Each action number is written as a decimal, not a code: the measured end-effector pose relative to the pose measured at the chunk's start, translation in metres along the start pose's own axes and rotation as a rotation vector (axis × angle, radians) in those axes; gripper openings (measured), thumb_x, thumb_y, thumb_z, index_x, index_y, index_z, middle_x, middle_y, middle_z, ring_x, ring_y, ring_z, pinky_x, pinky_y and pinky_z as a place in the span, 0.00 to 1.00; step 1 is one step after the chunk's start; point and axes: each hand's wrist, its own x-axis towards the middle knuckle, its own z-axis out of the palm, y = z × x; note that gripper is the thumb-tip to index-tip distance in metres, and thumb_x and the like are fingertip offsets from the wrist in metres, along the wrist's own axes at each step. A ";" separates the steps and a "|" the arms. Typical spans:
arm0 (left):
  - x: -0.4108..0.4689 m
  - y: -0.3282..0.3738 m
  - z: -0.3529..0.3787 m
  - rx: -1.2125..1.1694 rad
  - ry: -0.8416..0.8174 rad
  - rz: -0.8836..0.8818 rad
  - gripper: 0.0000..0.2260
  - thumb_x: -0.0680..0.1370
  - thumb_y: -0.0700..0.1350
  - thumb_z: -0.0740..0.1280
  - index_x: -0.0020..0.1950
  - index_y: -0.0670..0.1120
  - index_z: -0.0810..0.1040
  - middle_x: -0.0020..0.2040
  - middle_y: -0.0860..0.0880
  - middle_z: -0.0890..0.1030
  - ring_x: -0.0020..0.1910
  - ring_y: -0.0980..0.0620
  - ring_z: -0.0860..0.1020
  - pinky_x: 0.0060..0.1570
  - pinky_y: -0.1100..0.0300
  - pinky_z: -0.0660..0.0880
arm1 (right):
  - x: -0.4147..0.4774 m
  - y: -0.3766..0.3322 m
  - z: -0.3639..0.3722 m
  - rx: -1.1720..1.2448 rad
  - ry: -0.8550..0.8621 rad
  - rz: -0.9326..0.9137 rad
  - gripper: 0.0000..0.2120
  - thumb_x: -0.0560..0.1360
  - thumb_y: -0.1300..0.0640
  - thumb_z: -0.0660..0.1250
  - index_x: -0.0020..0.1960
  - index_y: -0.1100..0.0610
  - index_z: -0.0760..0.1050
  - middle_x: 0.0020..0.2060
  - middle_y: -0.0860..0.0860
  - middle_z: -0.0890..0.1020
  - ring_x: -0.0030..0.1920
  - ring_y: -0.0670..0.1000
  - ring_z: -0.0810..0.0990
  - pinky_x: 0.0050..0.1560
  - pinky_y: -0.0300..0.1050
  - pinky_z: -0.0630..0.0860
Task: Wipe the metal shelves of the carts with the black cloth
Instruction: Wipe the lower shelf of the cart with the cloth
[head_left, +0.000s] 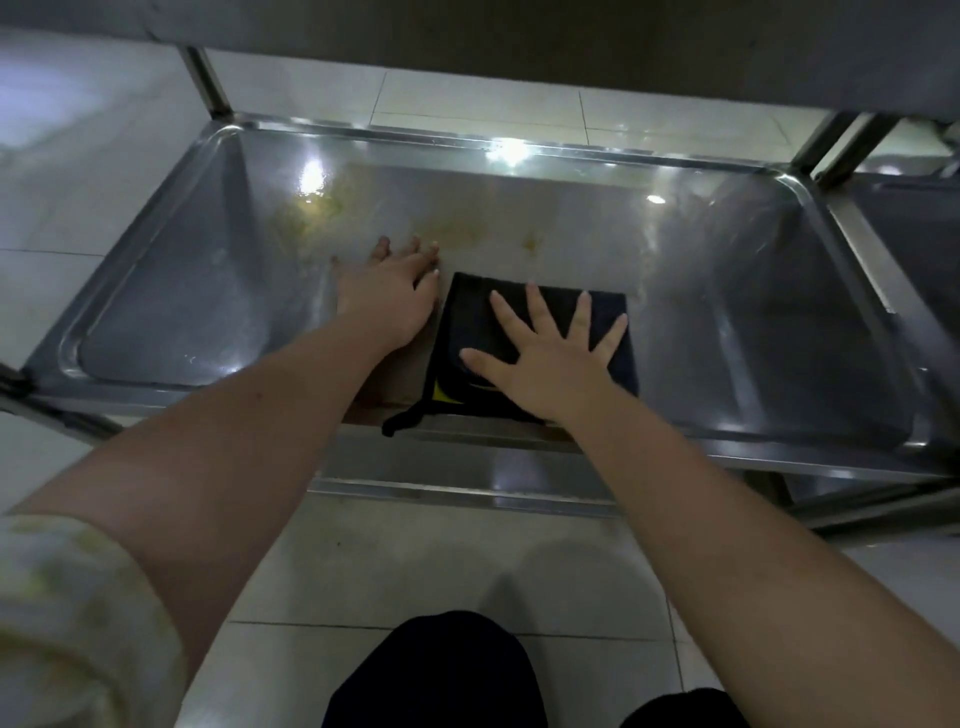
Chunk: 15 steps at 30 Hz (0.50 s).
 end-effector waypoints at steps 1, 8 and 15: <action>-0.002 0.004 -0.005 0.002 0.036 0.013 0.22 0.84 0.55 0.50 0.79 0.58 0.58 0.80 0.56 0.58 0.80 0.48 0.51 0.73 0.31 0.44 | 0.003 0.011 -0.007 0.044 -0.004 -0.001 0.37 0.72 0.22 0.42 0.77 0.33 0.39 0.79 0.41 0.39 0.76 0.64 0.33 0.69 0.74 0.31; -0.061 0.107 0.012 0.048 -0.062 0.154 0.29 0.81 0.64 0.52 0.81 0.58 0.51 0.81 0.50 0.52 0.80 0.44 0.48 0.74 0.35 0.40 | 0.070 0.101 -0.035 0.212 0.141 0.145 0.26 0.82 0.36 0.47 0.78 0.40 0.55 0.80 0.44 0.52 0.79 0.60 0.43 0.76 0.65 0.44; -0.016 0.095 0.029 0.118 -0.113 0.137 0.32 0.76 0.73 0.43 0.78 0.67 0.41 0.81 0.55 0.42 0.79 0.44 0.38 0.67 0.24 0.38 | 0.080 0.110 -0.022 0.135 0.188 0.109 0.26 0.82 0.37 0.42 0.79 0.40 0.52 0.80 0.43 0.49 0.79 0.59 0.44 0.76 0.64 0.41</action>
